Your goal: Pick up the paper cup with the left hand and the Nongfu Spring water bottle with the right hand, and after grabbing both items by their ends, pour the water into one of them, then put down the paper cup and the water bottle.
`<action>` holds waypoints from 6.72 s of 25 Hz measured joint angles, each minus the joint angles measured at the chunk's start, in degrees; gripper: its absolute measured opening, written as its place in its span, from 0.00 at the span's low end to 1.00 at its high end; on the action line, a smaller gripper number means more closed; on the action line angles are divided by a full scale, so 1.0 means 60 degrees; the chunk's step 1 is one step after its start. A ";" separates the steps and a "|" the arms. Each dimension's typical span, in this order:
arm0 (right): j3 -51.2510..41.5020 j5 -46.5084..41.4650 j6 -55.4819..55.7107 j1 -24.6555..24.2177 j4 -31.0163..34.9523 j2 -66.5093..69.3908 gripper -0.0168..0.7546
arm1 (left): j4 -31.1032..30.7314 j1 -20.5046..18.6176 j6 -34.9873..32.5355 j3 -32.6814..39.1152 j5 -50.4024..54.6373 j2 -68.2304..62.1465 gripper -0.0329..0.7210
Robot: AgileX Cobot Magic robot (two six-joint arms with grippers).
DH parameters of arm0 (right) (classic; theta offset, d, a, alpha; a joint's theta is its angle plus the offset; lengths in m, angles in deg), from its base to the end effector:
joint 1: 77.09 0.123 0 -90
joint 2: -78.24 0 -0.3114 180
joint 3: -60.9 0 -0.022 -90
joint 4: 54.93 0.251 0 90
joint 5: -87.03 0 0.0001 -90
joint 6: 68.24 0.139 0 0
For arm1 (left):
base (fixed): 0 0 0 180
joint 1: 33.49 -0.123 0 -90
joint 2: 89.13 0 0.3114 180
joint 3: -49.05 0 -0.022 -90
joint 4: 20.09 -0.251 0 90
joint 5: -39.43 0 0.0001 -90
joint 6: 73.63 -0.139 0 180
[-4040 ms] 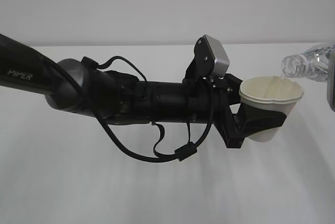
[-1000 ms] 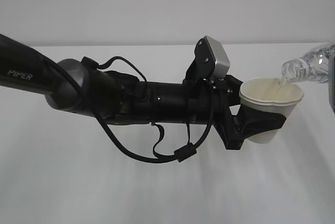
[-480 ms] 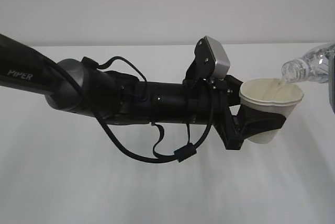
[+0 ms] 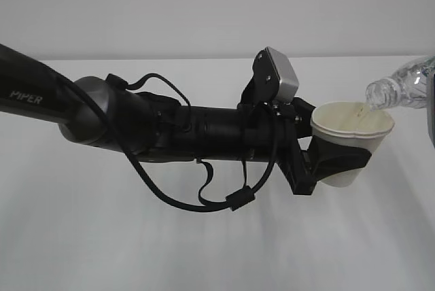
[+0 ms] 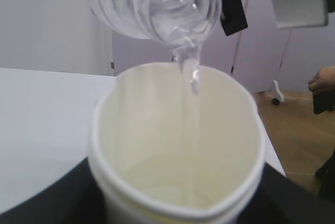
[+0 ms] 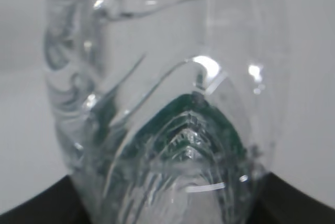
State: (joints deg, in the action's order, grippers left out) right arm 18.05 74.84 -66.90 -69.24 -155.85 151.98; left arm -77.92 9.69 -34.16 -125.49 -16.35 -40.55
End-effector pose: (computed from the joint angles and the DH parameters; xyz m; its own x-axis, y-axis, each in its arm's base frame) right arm 0.2725 0.0084 0.2735 0.0166 -0.9708 0.2395 -0.4100 -0.2250 -0.8839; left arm 0.2921 -0.4074 0.1730 -0.0714 0.1068 -0.9917 0.9968 0.0432 -0.0671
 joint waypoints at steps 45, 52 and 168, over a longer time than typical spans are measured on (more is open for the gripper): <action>0.0000 0.0000 0.0008 0.0000 -0.0223 0.0000 0.55 | -0.0017 0.0000 0.0049 0.0000 0.0015 0.0000 0.64; 0.0000 0.0000 0.0024 0.0000 -0.0242 0.0000 0.55 | -0.0034 0.0000 0.0049 0.0000 0.0015 0.0000 0.64; 0.0000 0.0034 0.0031 0.0000 -0.0470 0.0000 0.55 | -0.0205 0.0000 0.0163 0.0000 0.0152 -0.0007 0.64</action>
State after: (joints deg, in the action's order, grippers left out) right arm 18.05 75.04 -66.71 -69.24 -158.67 151.98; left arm -79.15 9.69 -33.18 -125.49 -15.44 -40.59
